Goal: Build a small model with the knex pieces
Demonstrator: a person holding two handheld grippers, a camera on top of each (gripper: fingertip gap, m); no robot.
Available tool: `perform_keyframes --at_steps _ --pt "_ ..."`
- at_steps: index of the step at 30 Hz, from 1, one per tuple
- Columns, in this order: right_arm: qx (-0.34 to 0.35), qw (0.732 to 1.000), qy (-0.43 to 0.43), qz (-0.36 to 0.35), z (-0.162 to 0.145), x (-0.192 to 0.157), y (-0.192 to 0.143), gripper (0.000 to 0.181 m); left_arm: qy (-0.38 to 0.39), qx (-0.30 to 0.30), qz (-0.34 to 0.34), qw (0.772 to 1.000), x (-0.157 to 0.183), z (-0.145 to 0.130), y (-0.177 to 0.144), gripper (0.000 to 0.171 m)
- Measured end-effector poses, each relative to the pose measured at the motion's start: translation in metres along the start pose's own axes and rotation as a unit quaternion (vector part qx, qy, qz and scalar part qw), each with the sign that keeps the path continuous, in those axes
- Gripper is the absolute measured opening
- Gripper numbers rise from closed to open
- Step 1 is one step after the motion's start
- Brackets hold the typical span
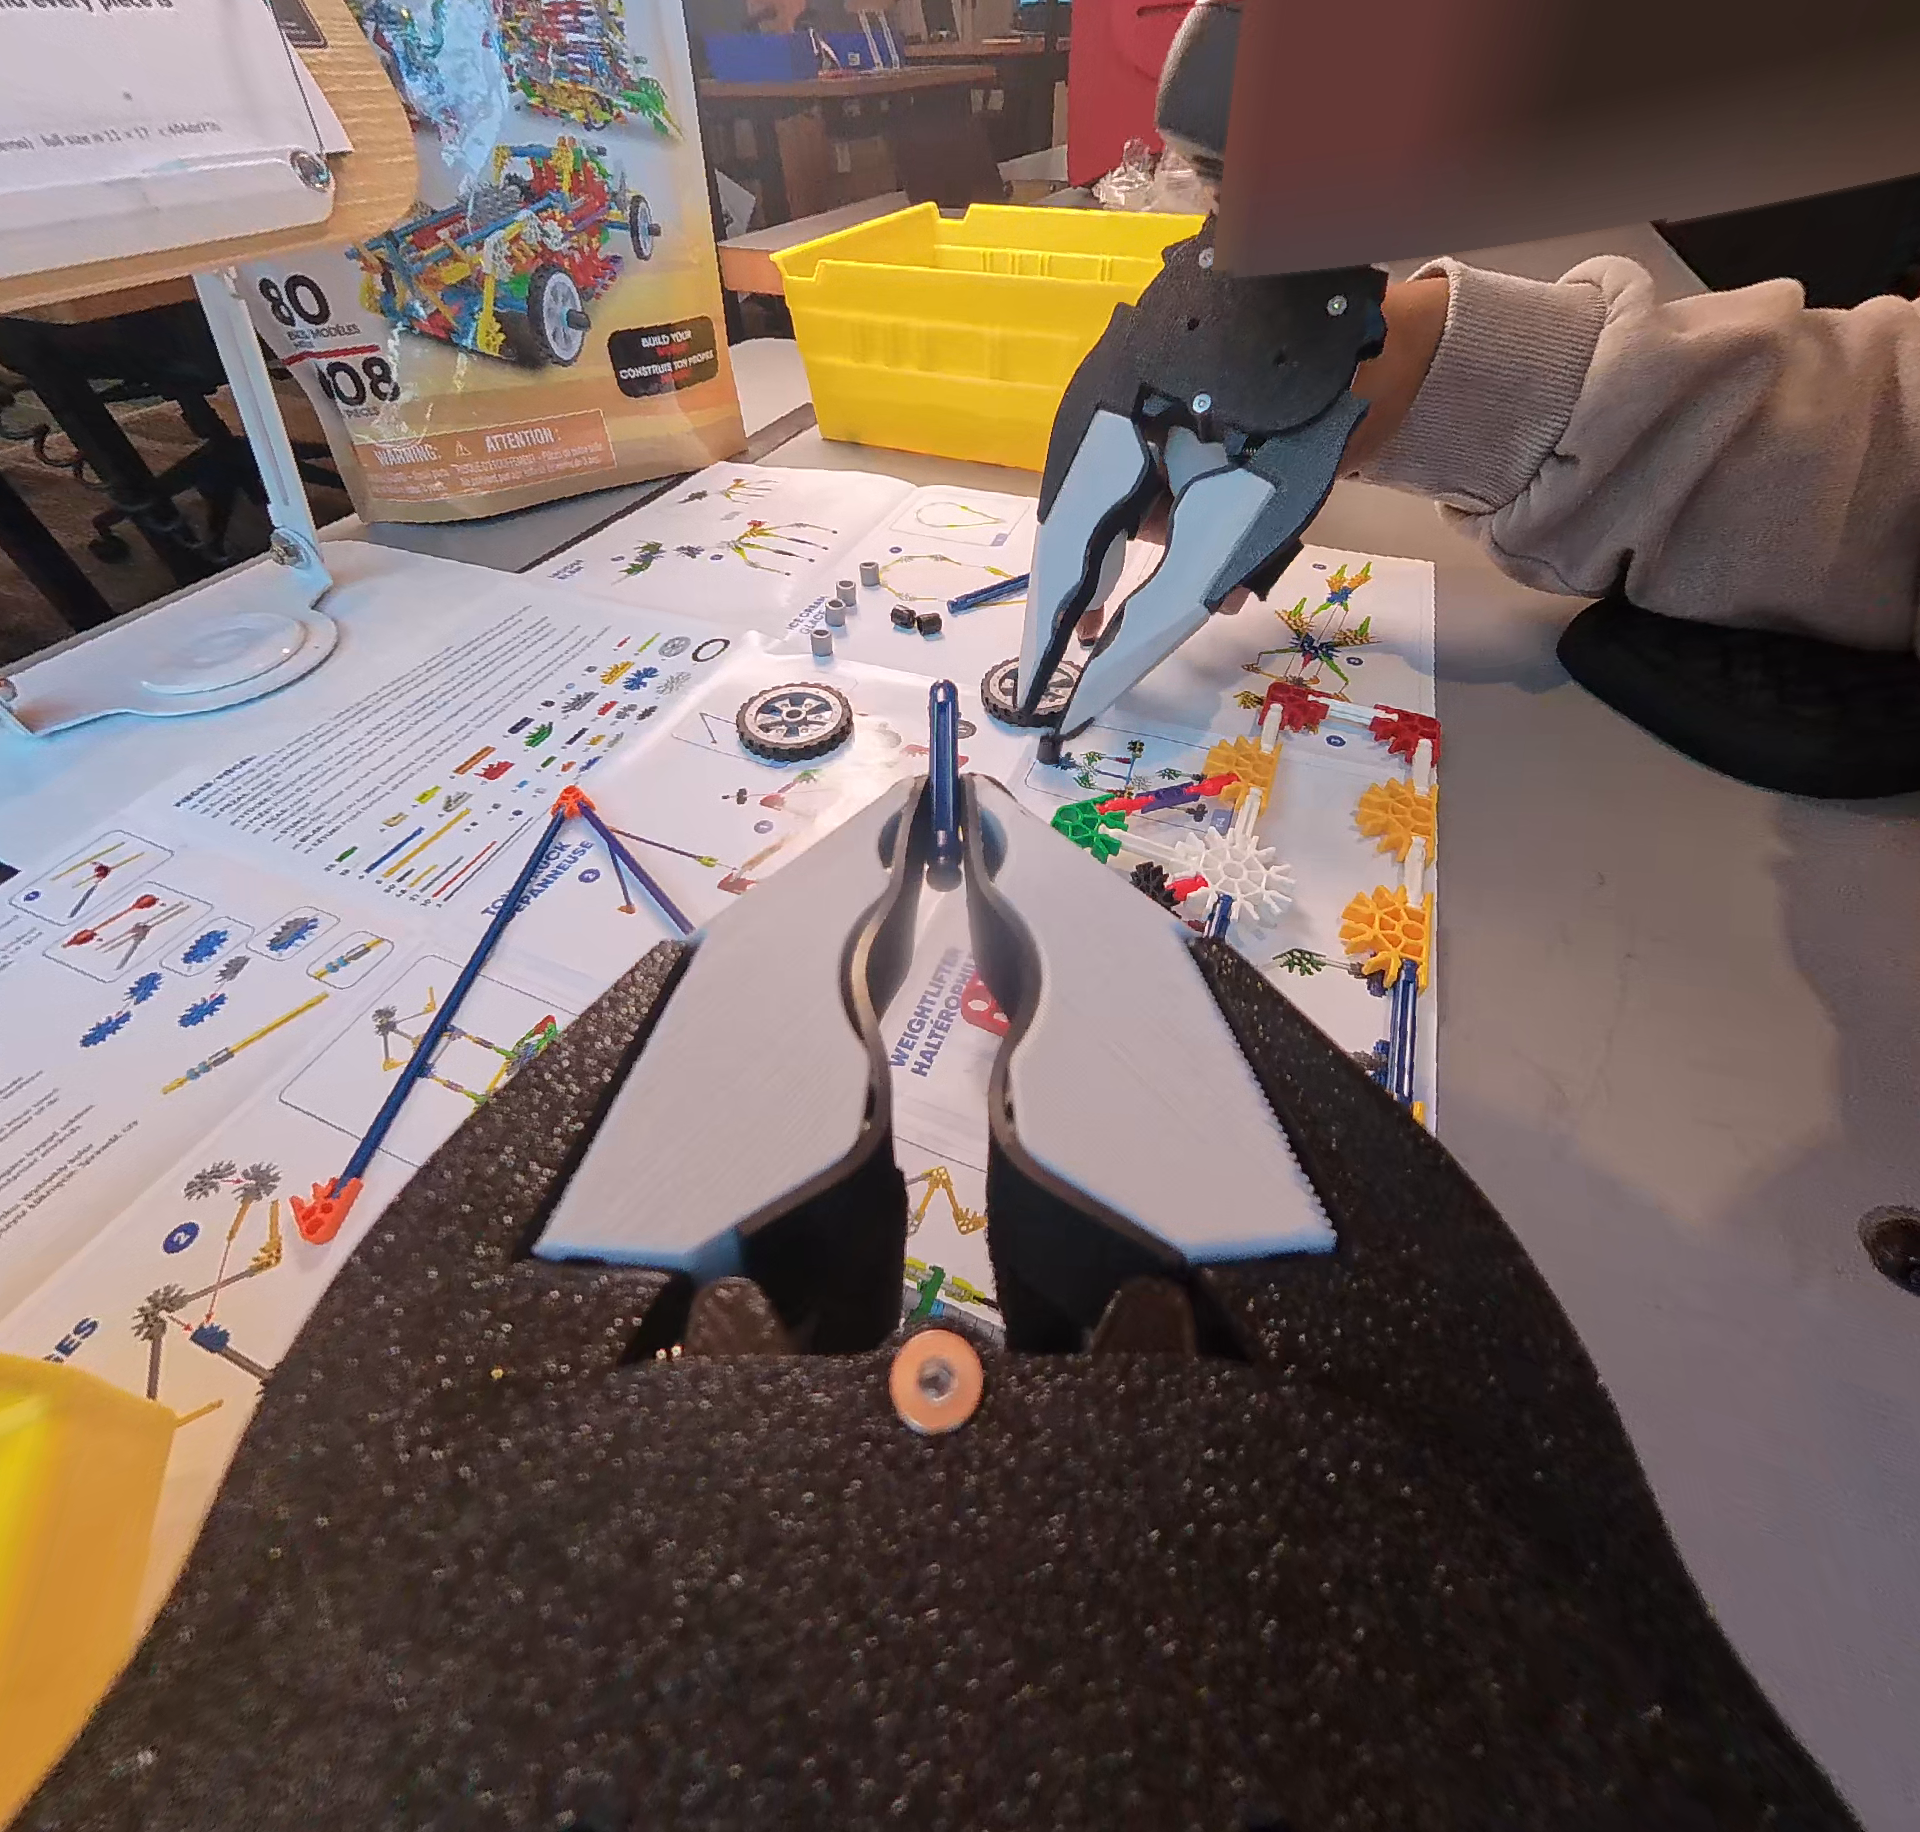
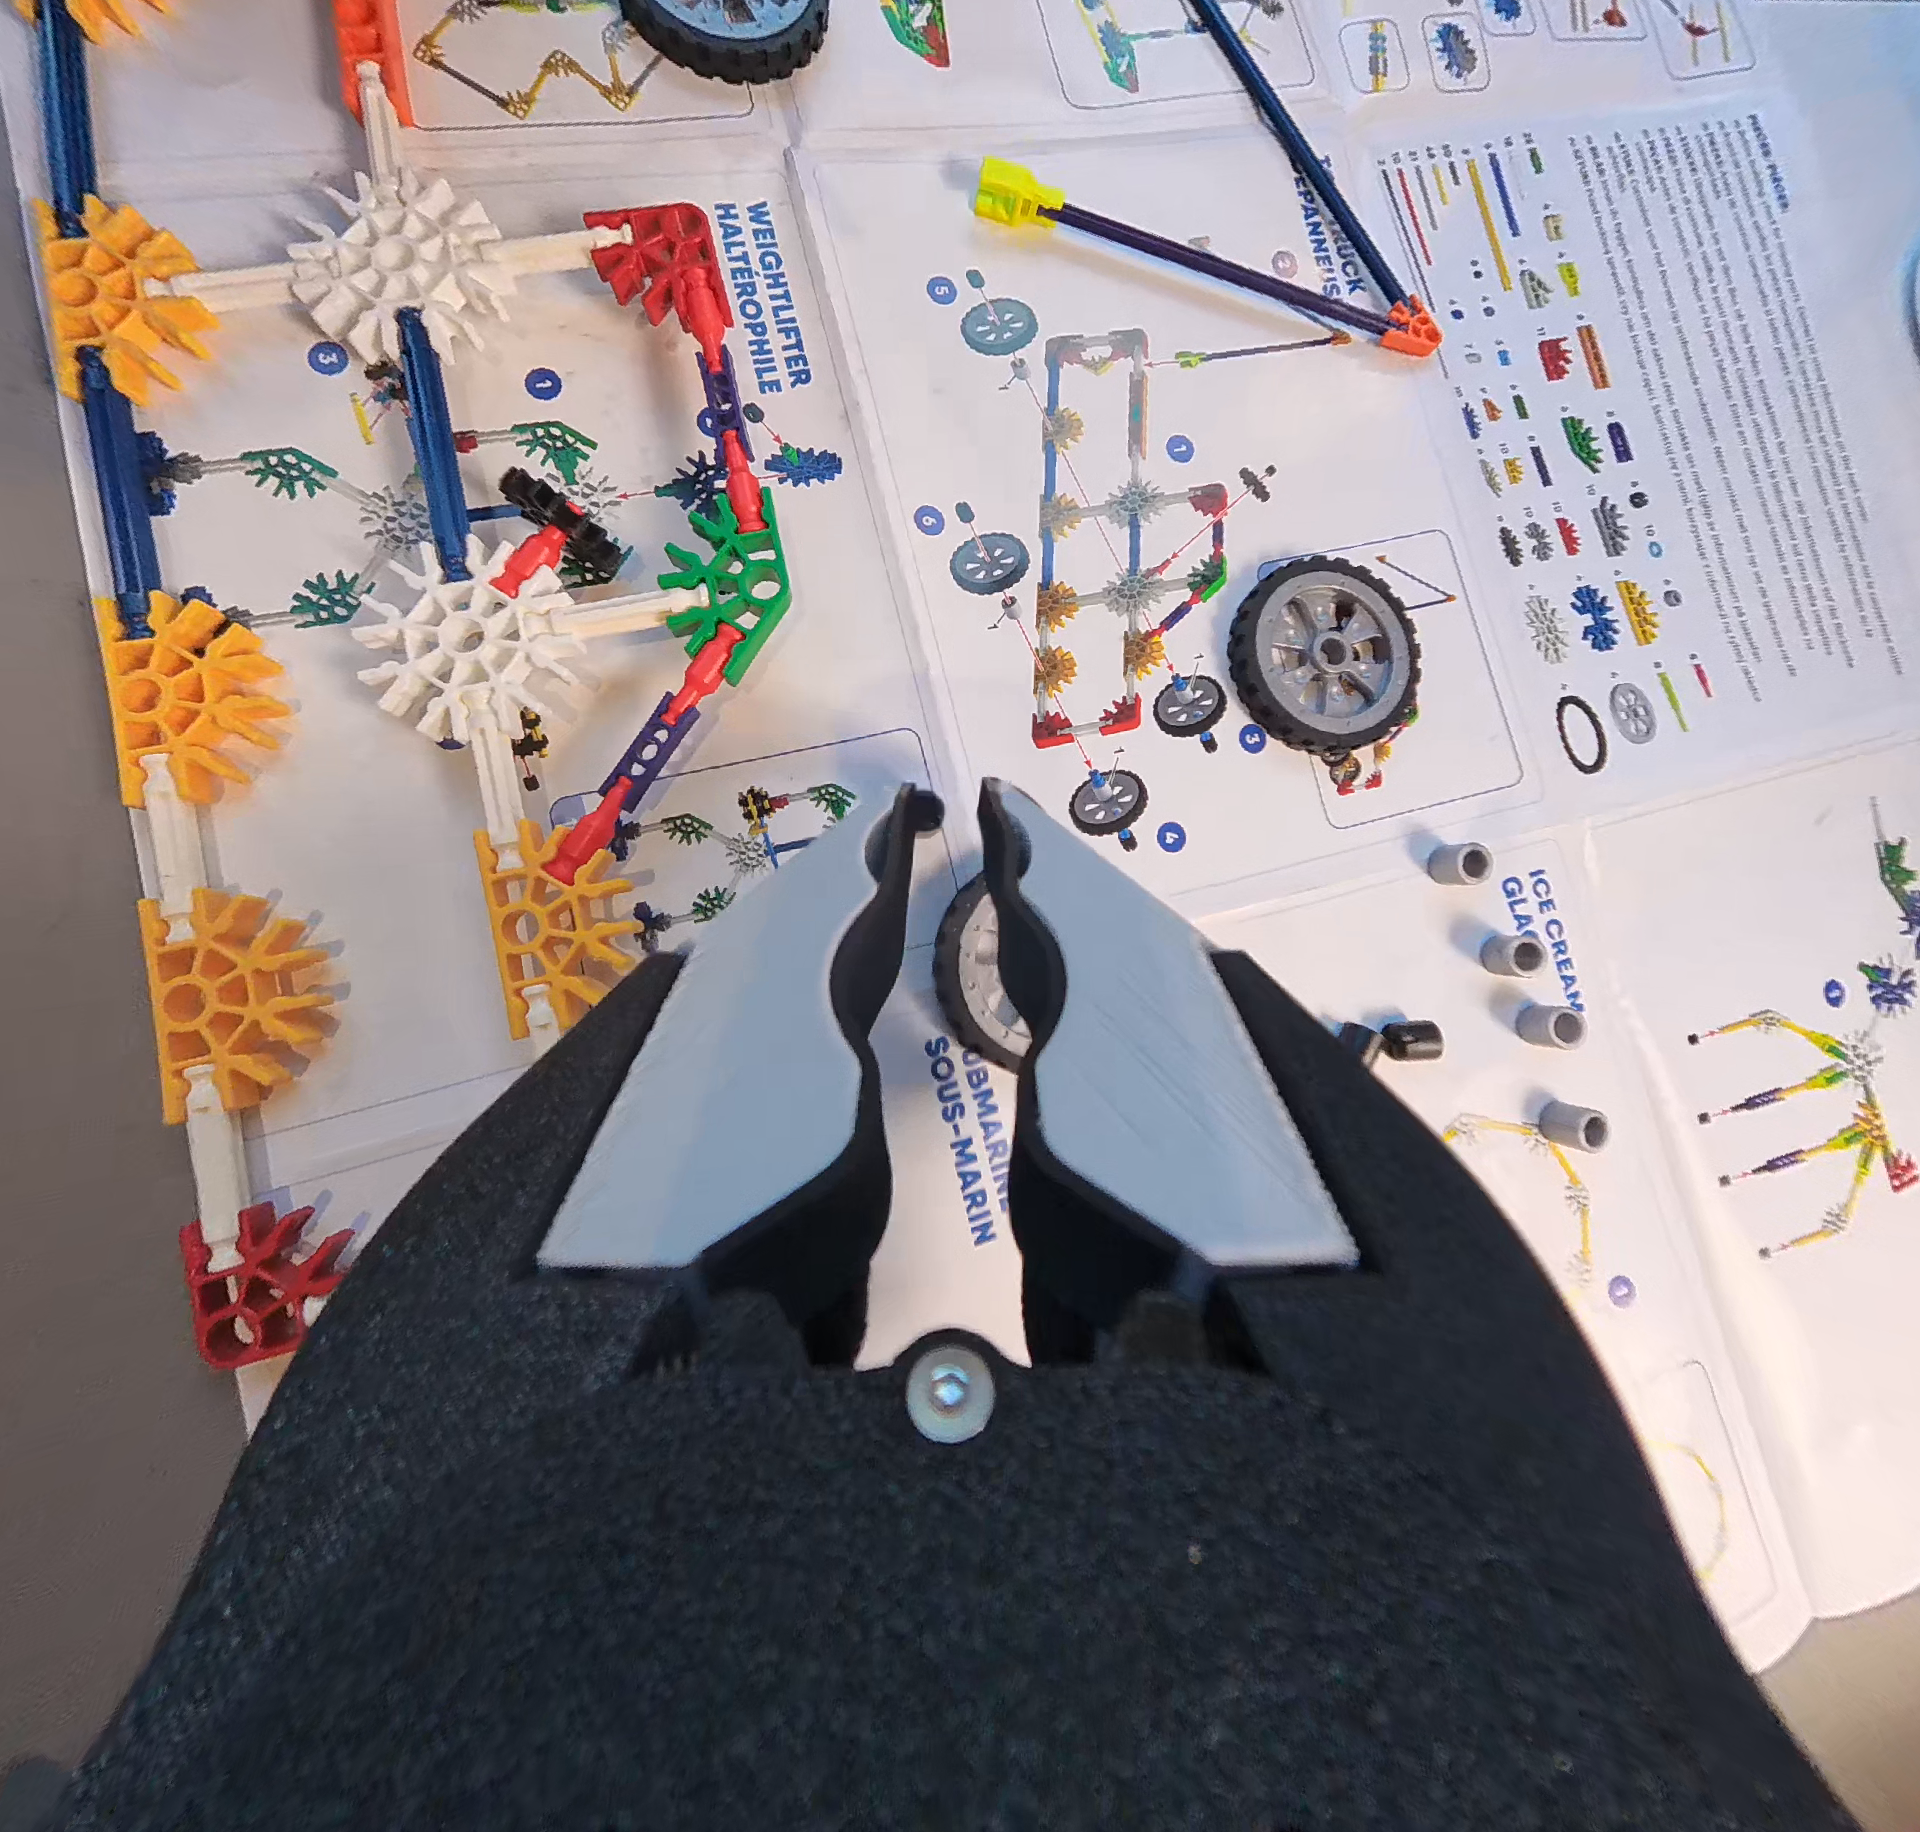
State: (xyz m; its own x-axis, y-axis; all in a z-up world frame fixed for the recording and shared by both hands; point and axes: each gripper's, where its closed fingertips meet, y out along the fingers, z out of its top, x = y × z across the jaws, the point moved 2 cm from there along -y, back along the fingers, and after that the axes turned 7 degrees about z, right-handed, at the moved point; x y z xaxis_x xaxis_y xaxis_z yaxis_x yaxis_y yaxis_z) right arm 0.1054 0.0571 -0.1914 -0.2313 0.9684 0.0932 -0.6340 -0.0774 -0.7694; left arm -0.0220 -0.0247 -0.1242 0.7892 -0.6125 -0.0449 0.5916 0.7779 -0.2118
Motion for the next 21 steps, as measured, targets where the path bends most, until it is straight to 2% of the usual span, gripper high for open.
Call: perform_keyframes --at_steps 11,16,19,21 --pt "-0.009 1.0 0.011 0.01 -0.007 -0.001 0.004 0.008 0.0 0.001 0.0 1.0 0.0 0.0 0.0 0.003" --pt "-0.003 1.0 0.025 -0.002 -0.012 0.008 -0.014 0.022 0.0 0.001 0.001 1.0 0.0 0.0 0.0 0.003" --pt "-0.02 0.998 0.053 0.0 -0.023 0.013 -0.022 0.045 0.001 -0.001 -0.001 1.0 0.0 0.0 0.0 0.003" --pt "-0.029 0.998 0.063 -0.003 -0.03 0.016 -0.017 0.049 0.003 -0.001 -0.001 1.0 0.001 0.0 0.0 0.003"
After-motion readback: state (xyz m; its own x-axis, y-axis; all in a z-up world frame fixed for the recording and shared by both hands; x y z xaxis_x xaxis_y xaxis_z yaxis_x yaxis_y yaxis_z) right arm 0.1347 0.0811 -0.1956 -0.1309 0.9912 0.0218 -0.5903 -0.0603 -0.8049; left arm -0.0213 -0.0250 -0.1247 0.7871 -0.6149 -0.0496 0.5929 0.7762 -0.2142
